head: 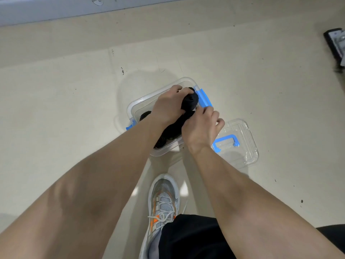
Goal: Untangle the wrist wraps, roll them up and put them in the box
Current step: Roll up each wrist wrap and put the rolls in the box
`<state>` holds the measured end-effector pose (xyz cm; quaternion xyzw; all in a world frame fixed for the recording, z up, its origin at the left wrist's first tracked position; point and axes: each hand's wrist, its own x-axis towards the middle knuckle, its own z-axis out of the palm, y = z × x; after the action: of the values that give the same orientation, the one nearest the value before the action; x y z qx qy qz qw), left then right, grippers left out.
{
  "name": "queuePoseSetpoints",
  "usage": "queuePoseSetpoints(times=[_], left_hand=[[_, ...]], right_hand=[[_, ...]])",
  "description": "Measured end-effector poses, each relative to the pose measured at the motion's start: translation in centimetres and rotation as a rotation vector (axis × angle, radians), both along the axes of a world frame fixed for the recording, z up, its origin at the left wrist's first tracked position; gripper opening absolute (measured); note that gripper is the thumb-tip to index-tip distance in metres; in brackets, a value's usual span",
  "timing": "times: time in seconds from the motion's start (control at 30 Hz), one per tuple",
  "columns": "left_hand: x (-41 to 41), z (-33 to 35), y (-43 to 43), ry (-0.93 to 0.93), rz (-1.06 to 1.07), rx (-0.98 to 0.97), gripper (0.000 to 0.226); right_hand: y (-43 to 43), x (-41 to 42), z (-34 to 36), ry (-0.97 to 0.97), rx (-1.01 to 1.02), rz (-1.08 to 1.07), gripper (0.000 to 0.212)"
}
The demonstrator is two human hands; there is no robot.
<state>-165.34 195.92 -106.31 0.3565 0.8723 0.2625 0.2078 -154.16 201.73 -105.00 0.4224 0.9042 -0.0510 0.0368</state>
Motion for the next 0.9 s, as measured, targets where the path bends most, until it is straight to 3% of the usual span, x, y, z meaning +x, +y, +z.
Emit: queuePoseSetpoints(times=[0.13,0.23,0.3,0.47,0.7,0.8,0.9], left_hand=[[0.2,0.7,-2.7,-0.035,0.1,0.072,0.065],[0.2,0.9,-3.8,0.054,0.058,-0.103,0.044],[0.2,1.2,-4.1,0.065,0.027,-0.157,0.042],[0.4,1.2,-3.6,0.115,-0.04,-0.165,0.05],[-0.1,1.4,-4.2,0.232,-0.152,-0.253,0.034],[0.1,1.4,-4.1,0.227,-0.144,-0.28,0.035],[0.2,1.1,-4.4,0.183,-0.134,-0.281,0.04]], right_hand=[[1.6,-1.1,0.5,0.196,-0.06,0.17,0.068],[3.3,-2.3,0.5,0.084,-0.08,0.392,0.069],[4.5,-3.3,0.7,-0.015,-0.053,0.464,0.07],[5.7,-5.3,2.2,-0.231,0.014,0.563,0.049],[3.4,-6.7,2.4,-0.268,-0.03,0.35,0.018],[3.1,-8.6,2.1,-0.378,-0.048,0.38,0.027],[2.7,-8.9,0.6,-0.37,-0.074,0.397,0.03]])
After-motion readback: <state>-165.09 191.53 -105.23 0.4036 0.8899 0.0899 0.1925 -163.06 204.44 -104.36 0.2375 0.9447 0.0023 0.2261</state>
